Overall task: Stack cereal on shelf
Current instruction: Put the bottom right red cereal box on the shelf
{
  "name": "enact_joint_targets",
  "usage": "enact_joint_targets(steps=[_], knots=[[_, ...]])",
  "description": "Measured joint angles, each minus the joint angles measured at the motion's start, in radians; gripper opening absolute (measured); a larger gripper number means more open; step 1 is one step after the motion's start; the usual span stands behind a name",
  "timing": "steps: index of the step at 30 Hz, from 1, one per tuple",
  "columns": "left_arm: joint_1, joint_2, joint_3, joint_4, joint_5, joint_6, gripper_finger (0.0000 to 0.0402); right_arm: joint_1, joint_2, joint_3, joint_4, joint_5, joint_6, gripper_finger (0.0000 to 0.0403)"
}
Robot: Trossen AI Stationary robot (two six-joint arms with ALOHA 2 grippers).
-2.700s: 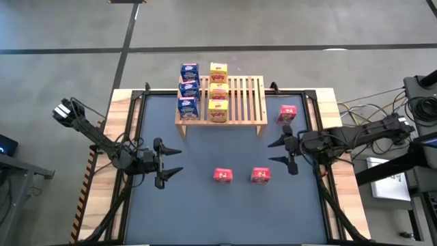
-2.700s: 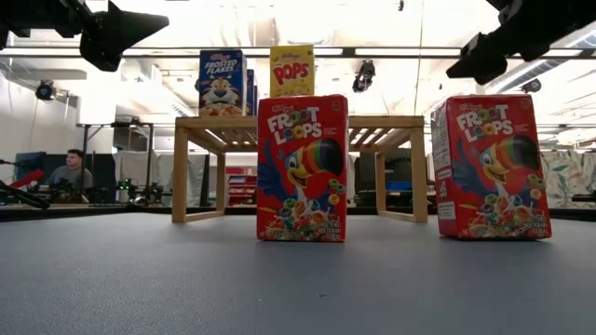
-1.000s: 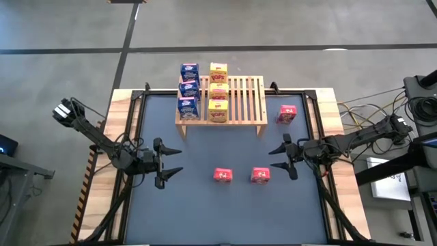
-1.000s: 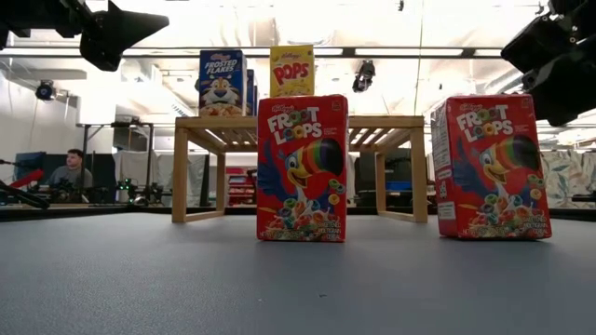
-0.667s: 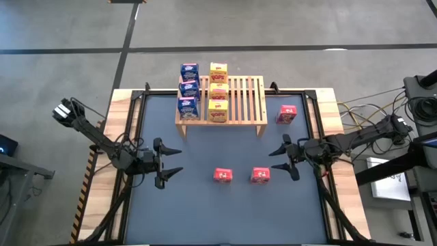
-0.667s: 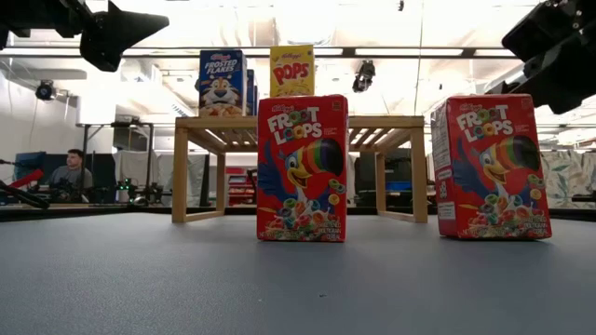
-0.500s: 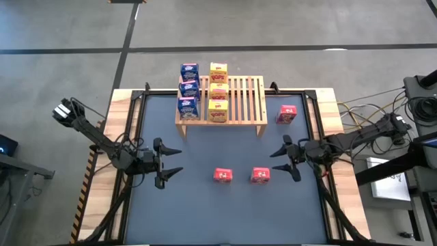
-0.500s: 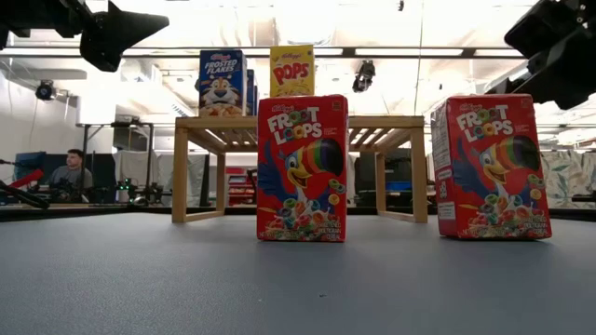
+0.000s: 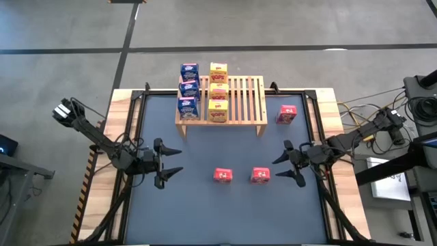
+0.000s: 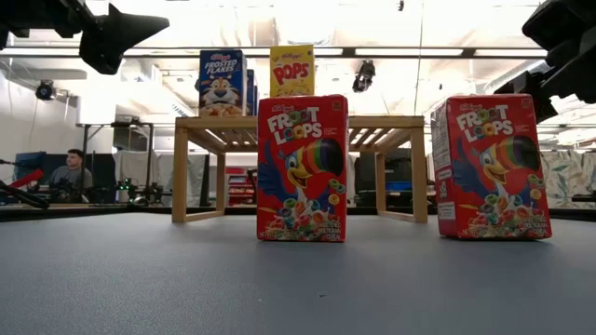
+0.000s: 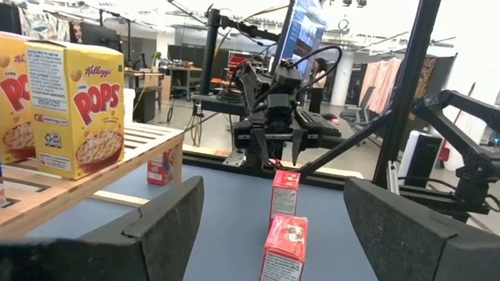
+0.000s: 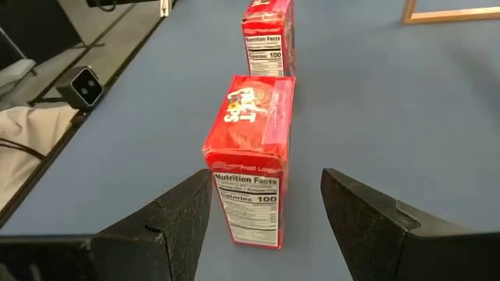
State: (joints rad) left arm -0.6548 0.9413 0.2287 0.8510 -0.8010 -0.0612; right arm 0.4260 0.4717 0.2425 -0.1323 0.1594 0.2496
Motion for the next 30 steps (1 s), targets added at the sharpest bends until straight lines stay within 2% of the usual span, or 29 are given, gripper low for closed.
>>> enact_joint_targets(steps=[7, 16, 23, 26, 30], knots=[[0.0, 0.0, 0.0, 0.0, 0.0, -0.005, 0.0292, 0.002, 0.002, 0.0, -0.046, 0.008, 0.023, 0.0231], [0.0, 0.0, 0.0, 0.0, 0.0, -0.005, 0.0292, 0.001, 0.002, 0.0, -0.1, 0.142, 0.046, 0.0231], [0.0, 0.0, 0.0, 0.0, 0.0, -0.005, 0.0292, 0.001, 0.002, -0.001, -0.108, 0.125, 0.048, 0.0232], [0.0, 0.0, 0.0, 0.0, 0.0, -0.005, 0.0292, 0.001, 0.002, -0.001, -0.107, 0.11, 0.074, 0.0248], [0.0, 0.0, 0.0, 0.0, 0.0, -0.005, 0.0292, 0.001, 0.002, -0.001, -0.107, 0.103, 0.092, 0.0289]])
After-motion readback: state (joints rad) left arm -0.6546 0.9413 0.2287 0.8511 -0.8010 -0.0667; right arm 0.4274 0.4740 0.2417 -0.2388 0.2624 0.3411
